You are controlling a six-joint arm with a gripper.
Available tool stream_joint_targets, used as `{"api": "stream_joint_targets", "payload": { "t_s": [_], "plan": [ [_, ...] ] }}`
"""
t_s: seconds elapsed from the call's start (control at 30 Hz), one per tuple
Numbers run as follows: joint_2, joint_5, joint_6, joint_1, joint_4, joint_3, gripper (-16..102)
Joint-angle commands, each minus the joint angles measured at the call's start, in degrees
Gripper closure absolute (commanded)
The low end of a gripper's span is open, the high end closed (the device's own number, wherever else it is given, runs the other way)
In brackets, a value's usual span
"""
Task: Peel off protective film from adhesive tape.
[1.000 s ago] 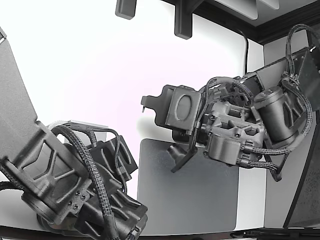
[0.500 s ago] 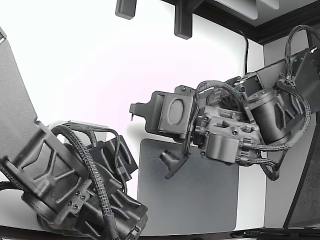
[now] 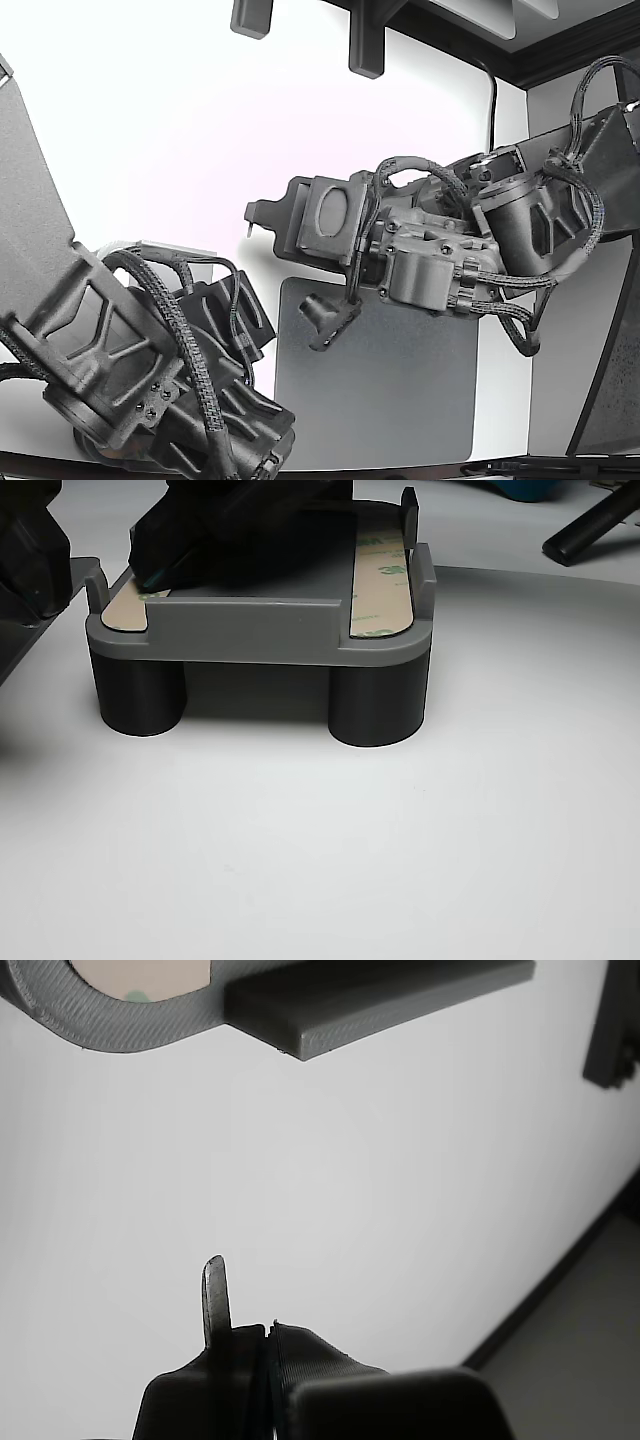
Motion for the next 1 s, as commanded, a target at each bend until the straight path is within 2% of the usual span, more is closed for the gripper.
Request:
{"api": "stream_joint_targets", "payload": {
  "t_s": [0.0,0.53,0.97],
  "plan": [
    [1.1,-0.1,0.2,-0.8,-0.7,-1.2,98],
    [-1.6,-1.9,-1.4,-0.8,-3.5,-1.5,98],
    [-1.8,-4.7,-5.4,-0.8,-9.4,1.7,98]
  ]
}}
